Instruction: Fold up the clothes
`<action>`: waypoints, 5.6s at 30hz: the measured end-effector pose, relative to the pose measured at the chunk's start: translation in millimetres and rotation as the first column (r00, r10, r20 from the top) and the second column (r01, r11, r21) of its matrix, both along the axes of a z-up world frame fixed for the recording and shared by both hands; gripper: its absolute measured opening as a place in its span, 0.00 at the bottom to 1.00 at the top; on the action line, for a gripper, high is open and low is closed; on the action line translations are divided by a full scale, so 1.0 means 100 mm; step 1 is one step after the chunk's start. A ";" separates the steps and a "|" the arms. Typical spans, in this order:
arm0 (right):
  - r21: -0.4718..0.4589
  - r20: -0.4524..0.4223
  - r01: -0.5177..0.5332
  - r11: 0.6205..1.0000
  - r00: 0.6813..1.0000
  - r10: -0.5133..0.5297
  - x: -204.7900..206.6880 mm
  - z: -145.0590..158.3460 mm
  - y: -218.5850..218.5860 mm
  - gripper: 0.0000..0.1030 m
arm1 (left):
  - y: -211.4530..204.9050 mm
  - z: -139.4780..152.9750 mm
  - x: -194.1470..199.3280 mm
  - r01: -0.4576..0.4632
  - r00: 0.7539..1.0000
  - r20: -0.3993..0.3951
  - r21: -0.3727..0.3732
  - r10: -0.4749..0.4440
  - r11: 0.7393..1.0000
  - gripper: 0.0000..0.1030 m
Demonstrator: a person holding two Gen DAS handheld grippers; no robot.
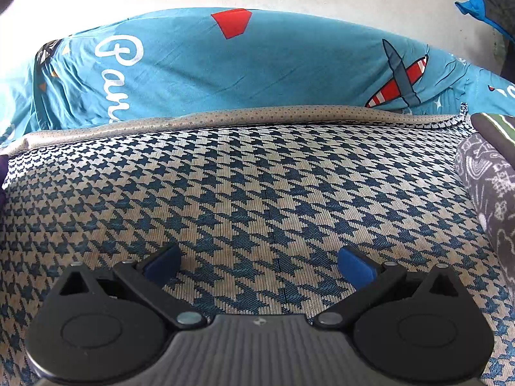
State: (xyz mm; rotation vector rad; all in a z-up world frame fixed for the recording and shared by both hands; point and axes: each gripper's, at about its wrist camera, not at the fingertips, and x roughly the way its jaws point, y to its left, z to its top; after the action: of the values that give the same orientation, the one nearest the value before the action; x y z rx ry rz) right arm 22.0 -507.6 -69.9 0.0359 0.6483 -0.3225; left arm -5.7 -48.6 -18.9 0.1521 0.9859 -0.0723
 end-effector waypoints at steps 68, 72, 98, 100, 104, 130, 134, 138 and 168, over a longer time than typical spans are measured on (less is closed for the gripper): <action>0.127 -0.189 -0.272 0.954 0.937 0.293 -0.57 0.42 0.98 1.00 | -0.18 -0.10 -0.18 -0.031 1.000 0.000 0.016 0.031 0.999 1.00; 0.137 -0.174 -0.324 0.936 0.922 0.344 -0.62 0.45 1.18 1.00 | -0.23 -0.14 -0.23 -0.022 1.000 -0.007 0.026 0.022 0.999 1.00; 0.247 -0.092 -0.234 0.940 0.960 0.263 -0.54 0.57 1.54 1.00 | -0.30 -0.20 -0.08 -0.034 0.999 -0.008 0.065 0.034 0.997 1.00; 0.248 -0.087 -0.186 0.951 0.973 0.213 -0.49 0.62 1.51 1.00 | -0.28 -0.19 -0.05 -0.044 0.999 -0.002 0.074 0.045 0.996 1.00; 0.242 -0.064 -0.123 0.963 0.988 0.142 -0.39 0.71 1.41 1.00 | -0.24 -0.21 0.02 -0.067 0.998 0.005 0.080 0.066 0.995 1.00; 0.240 -0.120 0.199 0.950 0.977 -0.175 0.33 0.57 0.80 1.00 | -0.30 -0.27 0.65 -0.081 0.997 -0.008 0.037 0.081 0.996 1.00; 0.240 -0.124 0.242 0.940 0.968 -0.218 0.43 0.52 0.75 1.00 | -0.35 -0.27 0.78 -0.074 0.997 -0.007 0.038 0.075 0.997 1.00; 0.210 -0.144 0.244 0.947 0.965 -0.217 0.56 0.43 0.77 1.00 | -0.39 -0.26 0.89 -0.066 0.998 -0.003 0.040 0.067 0.997 1.00; 0.422 0.235 -0.483 0.767 0.876 0.422 0.75 0.83 1.92 1.00 | -0.20 -0.25 0.79 -0.058 0.998 -0.026 -0.003 0.058 0.998 1.00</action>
State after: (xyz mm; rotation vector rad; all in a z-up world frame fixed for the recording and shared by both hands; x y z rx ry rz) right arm 96.8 -315.6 13.3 0.3601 0.5742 0.3178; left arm 73.0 -68.6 -44.4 0.1189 1.0149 -0.0229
